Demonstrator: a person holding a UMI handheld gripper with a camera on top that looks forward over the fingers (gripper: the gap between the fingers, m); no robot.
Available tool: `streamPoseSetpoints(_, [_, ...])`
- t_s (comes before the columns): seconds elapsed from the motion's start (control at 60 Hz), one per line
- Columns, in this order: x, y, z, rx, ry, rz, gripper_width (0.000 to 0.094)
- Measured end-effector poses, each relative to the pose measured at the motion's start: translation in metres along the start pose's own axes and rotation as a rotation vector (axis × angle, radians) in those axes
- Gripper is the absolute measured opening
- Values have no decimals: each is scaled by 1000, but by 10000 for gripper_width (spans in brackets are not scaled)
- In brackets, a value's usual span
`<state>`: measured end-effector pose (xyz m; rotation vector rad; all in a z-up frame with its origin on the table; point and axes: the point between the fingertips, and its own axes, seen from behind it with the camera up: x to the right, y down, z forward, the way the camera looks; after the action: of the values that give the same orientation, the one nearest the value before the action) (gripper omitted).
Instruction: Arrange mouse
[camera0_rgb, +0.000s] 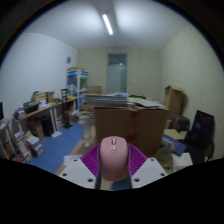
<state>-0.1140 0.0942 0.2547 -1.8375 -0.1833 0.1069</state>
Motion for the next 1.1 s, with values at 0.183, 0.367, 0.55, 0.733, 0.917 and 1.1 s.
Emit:
streamPoseSetpoints(0.183, [116, 101, 58, -173, 85, 79, 341])
streamPoseSetpoints(0.367, [123, 222, 83, -370, 61, 93, 345])
streamPoseSetpoints(0.55, [121, 261, 82, -427, 63, 75, 414])
streamPoseSetpoints(0.733, [118, 262, 73, -506, 79, 87, 752])
streamPoseSetpoints(0.917, [93, 238, 13, -531, 133, 78, 841])
streamPoseSetpoints(1.1, [30, 201, -77, -515, 163, 137, 841])
